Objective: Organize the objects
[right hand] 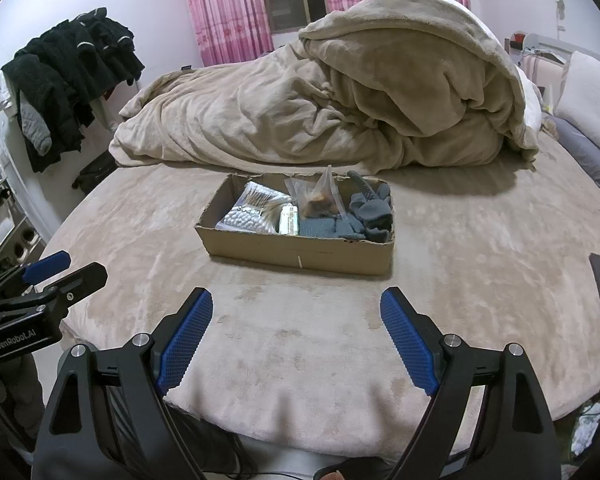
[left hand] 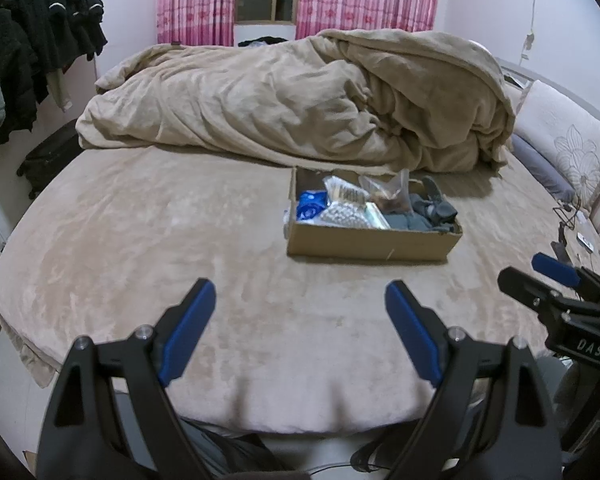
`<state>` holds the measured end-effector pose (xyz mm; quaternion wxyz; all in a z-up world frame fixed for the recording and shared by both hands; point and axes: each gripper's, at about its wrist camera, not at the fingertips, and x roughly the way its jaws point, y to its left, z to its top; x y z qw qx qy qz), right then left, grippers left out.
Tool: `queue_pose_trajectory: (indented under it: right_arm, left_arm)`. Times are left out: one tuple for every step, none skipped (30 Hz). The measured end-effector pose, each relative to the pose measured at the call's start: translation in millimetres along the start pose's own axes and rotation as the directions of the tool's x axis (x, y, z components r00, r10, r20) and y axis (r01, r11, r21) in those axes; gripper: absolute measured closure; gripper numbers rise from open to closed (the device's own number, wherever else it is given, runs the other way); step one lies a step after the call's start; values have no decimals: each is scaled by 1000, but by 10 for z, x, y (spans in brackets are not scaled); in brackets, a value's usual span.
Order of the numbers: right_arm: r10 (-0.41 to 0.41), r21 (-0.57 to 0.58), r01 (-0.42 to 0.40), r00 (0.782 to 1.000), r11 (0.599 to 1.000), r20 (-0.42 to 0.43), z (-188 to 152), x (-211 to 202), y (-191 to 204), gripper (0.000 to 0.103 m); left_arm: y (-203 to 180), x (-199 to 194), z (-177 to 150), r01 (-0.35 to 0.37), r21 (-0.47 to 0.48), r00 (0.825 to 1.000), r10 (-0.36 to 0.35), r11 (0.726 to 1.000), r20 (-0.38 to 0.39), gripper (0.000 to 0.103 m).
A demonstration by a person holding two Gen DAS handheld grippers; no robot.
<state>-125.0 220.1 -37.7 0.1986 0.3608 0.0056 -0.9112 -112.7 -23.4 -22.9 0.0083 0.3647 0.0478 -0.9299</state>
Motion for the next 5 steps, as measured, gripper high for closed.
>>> queue_pose_trajectory:
  right_arm:
    - [1, 1, -1, 1000, 1000, 0, 2, 2, -2, 15]
    - [1, 2, -1, 1000, 1000, 0, -4, 4, -6, 15]
    - [-1, 3, 1, 1000, 1000, -1, -5, 7, -6, 15]
    - [-2, 3, 2, 1000, 1000, -2, -8, 13, -13, 15]
    - [-3, 4, 3, 1000, 1000, -4, -13, 22, -19, 15]
  left_arm:
    - [-5, 10, 0, 3, 3, 1000, -3, 1000, -2, 15]
    - [-13, 17, -3, 7, 10, 1000, -7, 1000, -1, 15]
    - [-26, 23, -9, 8, 20, 1000, -8, 1000, 3, 15]
    - [-41, 29, -19, 9, 26, 1000, -10, 1000, 7, 15]
    - [-55, 51, -27, 16, 31, 1000, -16, 999, 4, 15]
